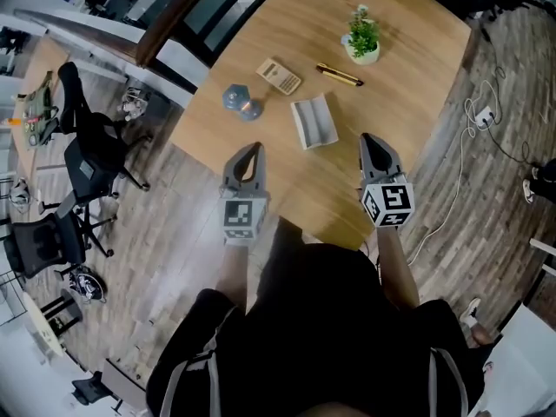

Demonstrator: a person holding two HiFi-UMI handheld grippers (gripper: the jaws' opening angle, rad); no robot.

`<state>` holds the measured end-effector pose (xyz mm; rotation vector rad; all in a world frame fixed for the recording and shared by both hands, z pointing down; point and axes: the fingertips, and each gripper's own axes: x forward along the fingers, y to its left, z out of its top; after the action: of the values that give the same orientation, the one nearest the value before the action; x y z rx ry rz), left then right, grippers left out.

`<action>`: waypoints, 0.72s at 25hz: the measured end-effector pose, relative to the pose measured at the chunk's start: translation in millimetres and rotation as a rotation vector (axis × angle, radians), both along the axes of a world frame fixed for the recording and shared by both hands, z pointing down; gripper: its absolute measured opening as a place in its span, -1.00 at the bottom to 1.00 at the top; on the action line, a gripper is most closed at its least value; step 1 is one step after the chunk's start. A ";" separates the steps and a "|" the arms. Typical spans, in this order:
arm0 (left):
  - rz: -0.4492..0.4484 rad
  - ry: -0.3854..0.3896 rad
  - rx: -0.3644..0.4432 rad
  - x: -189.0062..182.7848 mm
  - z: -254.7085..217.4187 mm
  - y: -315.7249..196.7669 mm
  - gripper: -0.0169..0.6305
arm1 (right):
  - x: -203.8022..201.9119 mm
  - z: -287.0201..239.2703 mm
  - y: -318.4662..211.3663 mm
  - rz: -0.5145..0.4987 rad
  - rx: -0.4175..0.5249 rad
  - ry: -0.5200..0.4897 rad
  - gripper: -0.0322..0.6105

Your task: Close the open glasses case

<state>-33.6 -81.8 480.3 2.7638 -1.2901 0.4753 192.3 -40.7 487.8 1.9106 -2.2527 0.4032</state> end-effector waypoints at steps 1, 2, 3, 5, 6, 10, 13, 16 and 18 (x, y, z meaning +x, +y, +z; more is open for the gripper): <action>0.000 0.001 0.002 -0.9 -0.9 -0.9 -0.95 | -0.3 2.0 -1.2 0.000 -0.004 -0.006 -0.86; -0.001 0.002 0.000 -1.5 -1.4 -1.8 -0.95 | -1.4 5.7 -3.4 -0.005 -0.014 -0.011 -0.86; -0.002 0.003 -0.005 -2.1 -1.1 -2.3 -0.95 | -3.6 11.8 -6.3 -0.017 -0.030 -0.017 -0.86; -0.005 0.012 -0.017 -2.4 1.5 -1.1 -0.95 | -9.7 29.9 -13.8 -0.048 -0.076 -0.034 -0.81; -0.003 0.016 -0.021 -2.0 2.7 0.8 -0.95 | -12.2 40.4 -18.5 -0.058 -0.098 -0.040 -0.62; 0.004 0.027 -0.025 -5.0 3.9 7.2 -0.95 | -17.9 88.8 -46.4 -0.060 -0.183 -0.049 -0.58; -0.009 0.034 -0.046 -13.0 7.8 12.4 -0.95 | -20.4 131.5 -70.3 -0.074 -0.275 -0.035 -0.58; -0.031 0.035 -0.061 -23.8 12.8 20.8 -0.95 | -19.0 166.8 -89.3 -0.071 -0.354 -0.027 -0.59; -0.047 0.033 -0.076 -32.3 17.3 26.7 -0.95 | -18.6 183.1 -97.1 -0.067 -0.391 -0.039 -0.59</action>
<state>-65.9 -55.1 497.6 2.6622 -1.2991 0.4637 173.7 -137.8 670.9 1.6363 -2.0627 0.8085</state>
